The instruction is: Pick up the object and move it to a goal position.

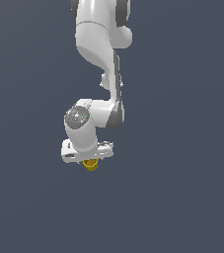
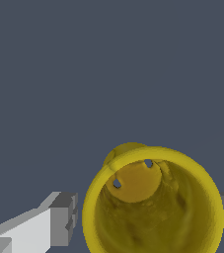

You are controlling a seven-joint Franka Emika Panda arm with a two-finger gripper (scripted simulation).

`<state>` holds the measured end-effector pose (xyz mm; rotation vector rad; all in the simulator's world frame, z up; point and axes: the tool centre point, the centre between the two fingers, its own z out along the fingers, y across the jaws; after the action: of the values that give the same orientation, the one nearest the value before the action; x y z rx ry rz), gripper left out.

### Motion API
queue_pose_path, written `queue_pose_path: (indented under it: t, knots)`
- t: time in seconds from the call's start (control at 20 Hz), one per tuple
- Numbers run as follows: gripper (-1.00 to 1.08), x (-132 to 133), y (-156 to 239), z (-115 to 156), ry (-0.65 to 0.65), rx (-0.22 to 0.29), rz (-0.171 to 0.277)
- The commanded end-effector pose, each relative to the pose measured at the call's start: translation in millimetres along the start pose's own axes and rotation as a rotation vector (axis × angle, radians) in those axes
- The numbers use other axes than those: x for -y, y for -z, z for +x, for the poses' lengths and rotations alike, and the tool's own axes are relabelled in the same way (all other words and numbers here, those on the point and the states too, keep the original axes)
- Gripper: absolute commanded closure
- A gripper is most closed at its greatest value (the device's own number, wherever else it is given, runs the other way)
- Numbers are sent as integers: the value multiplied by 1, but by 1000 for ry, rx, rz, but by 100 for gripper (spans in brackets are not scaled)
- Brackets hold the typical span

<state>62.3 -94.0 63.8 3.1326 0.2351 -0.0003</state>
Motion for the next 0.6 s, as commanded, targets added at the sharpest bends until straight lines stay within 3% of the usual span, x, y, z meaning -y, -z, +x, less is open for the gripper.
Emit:
queue_pose_path:
  t: [0.0,0.3,0.35,0.55]
  knots:
    - [-92,0,-12,0,0,0,0]
    - [-92,0,-17,1,1,0,0]
    - [108,0,-17,1,1,0,0]
    - [108,0,-17,1,1,0,0]
